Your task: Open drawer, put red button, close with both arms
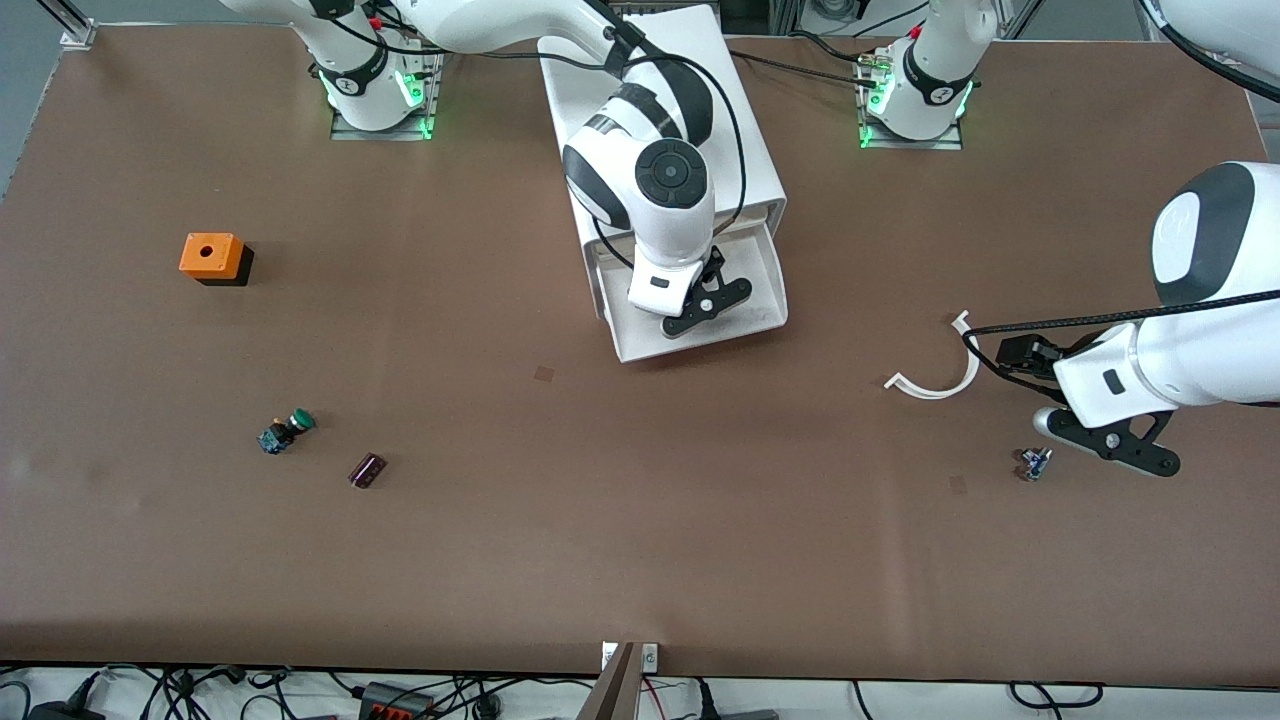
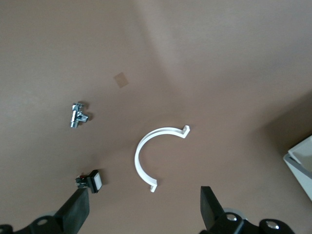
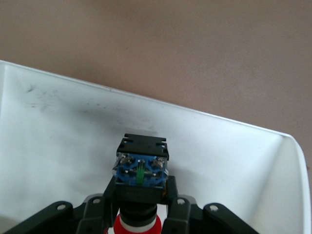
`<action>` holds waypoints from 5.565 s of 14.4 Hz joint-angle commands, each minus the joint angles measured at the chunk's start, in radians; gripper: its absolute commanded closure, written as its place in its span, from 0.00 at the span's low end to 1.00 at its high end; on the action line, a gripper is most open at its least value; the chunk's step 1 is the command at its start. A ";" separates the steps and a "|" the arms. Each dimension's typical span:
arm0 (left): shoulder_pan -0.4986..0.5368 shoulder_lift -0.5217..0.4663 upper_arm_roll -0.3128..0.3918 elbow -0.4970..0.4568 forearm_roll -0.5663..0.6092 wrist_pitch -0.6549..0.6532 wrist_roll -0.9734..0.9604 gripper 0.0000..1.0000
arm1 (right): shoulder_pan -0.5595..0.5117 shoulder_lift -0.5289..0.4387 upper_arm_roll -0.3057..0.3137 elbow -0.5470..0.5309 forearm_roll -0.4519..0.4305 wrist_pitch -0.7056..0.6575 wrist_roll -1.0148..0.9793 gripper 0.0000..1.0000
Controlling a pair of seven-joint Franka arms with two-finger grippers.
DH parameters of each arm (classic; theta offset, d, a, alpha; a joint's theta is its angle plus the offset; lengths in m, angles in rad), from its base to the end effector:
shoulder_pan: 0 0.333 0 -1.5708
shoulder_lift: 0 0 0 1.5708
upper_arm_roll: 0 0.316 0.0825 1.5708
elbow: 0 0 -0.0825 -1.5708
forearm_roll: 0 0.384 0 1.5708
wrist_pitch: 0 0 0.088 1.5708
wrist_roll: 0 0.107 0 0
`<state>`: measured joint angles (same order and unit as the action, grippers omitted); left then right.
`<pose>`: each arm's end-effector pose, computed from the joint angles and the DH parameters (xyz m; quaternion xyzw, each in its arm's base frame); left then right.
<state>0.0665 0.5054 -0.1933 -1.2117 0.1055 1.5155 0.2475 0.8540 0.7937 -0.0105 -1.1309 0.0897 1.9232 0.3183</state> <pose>0.6798 -0.0450 0.4770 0.9789 -0.1802 -0.0966 0.0006 0.4987 0.5734 0.3332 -0.9685 -0.2459 0.0216 0.0317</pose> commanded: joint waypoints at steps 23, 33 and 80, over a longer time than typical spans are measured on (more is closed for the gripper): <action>-0.091 0.035 -0.008 -0.017 -0.004 0.113 -0.258 0.00 | -0.447 -0.231 -0.172 -0.107 -0.001 -0.133 -0.221 0.00; -0.348 0.156 -0.008 -0.069 -0.021 0.434 -0.770 0.00 | -0.656 -0.375 -0.174 -0.104 -0.001 -0.312 -0.277 0.00; 0.037 -0.057 -0.258 -0.253 0.040 0.141 -0.539 0.00 | -0.837 -0.763 -0.052 -0.544 -0.110 -0.233 -0.370 0.00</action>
<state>0.0341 0.5147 -0.4392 -1.4528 0.1263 1.7218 -0.4137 0.0194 0.0320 -0.0660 -1.6777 -0.0079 1.6855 -0.0462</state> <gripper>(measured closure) 0.000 0.000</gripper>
